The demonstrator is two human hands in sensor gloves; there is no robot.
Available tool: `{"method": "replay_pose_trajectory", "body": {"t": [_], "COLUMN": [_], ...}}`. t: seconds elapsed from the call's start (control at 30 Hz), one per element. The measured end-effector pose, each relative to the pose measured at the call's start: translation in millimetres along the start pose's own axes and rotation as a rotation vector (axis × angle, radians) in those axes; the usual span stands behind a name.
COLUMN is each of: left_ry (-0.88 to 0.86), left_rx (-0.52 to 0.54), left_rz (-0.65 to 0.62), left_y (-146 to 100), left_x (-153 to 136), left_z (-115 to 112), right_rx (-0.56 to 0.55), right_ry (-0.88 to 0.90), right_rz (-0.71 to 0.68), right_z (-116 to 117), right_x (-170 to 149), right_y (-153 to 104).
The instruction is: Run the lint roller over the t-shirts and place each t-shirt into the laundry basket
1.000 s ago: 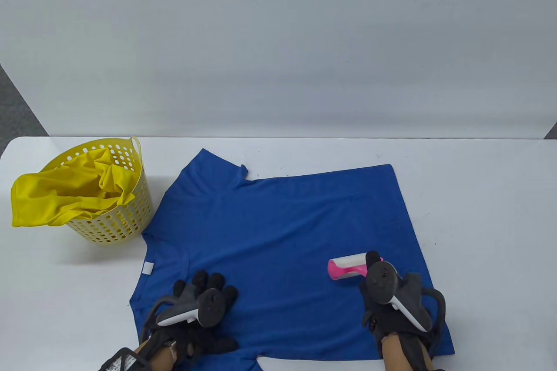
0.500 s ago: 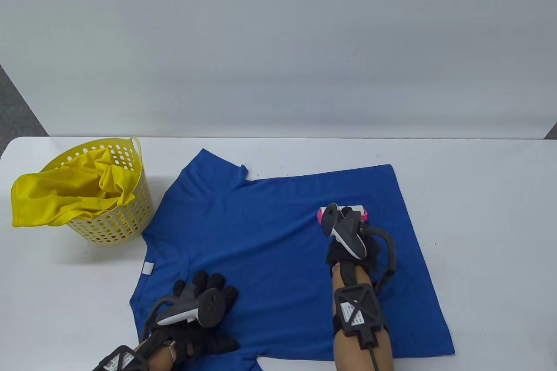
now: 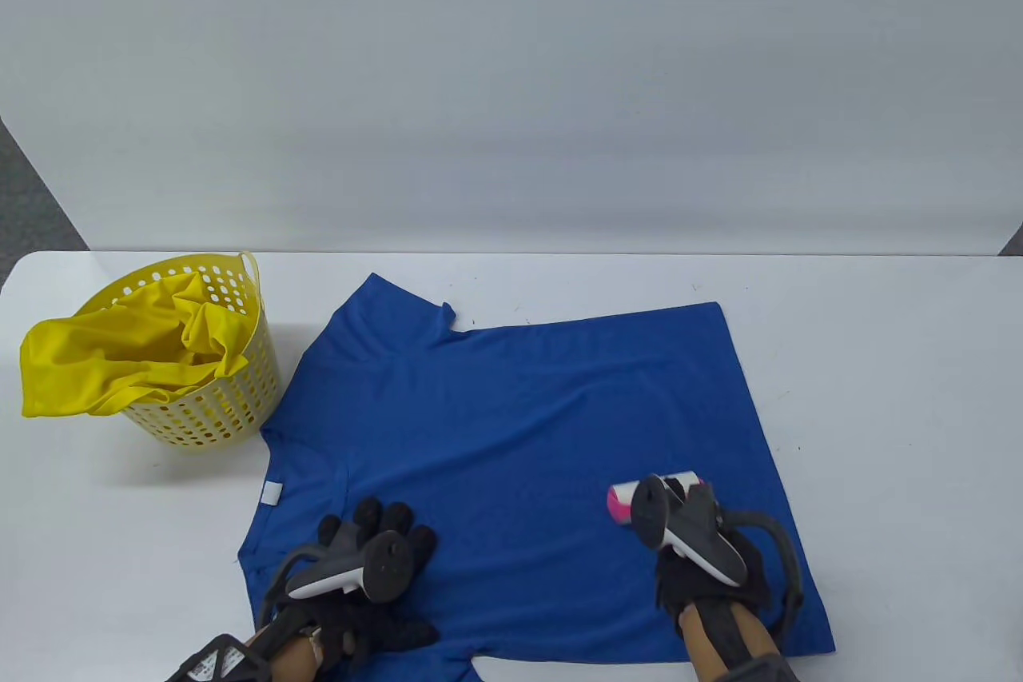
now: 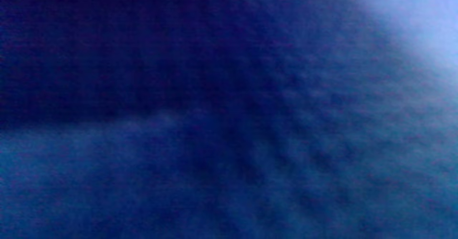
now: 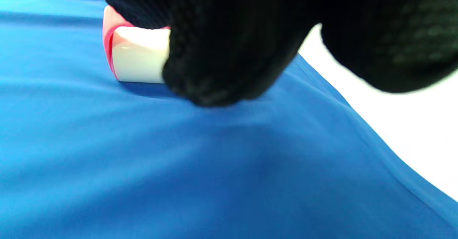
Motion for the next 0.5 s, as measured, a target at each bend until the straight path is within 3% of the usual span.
{"method": "replay_pose_trajectory", "body": {"t": [0.13, 0.23, 0.37, 0.5], "left_ry": [0.0, 0.001, 0.001, 0.001], "left_rx": [-0.001, -0.001, -0.001, -0.002], "left_rz": [-0.001, 0.0, -0.001, -0.002], "left_y": [0, 0, 0, 0], "left_x": [0, 0, 0, 0], "left_z": [0, 0, 0, 0], "right_rx": [0.083, 0.06, -0.015, -0.049], "right_ry": [0.002, -0.04, -0.072, -0.029], "right_rz": [-0.02, -0.008, 0.043, 0.13], "right_z": [4, -3, -19, -41], "right_x": [-11, -7, 7, 15], "right_y": [-29, -17, 29, 98]}}
Point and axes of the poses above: the tracker on the back of each hand, its own x axis roughly to the thumb side, its own y axis roughly from the wrist to the fingertips, z = x × y, the point moved 4 cm from there along y, roughly from the wrist to the fingertips, and after that the axes turned 13 degrees about -y, right-handed, at the moved point
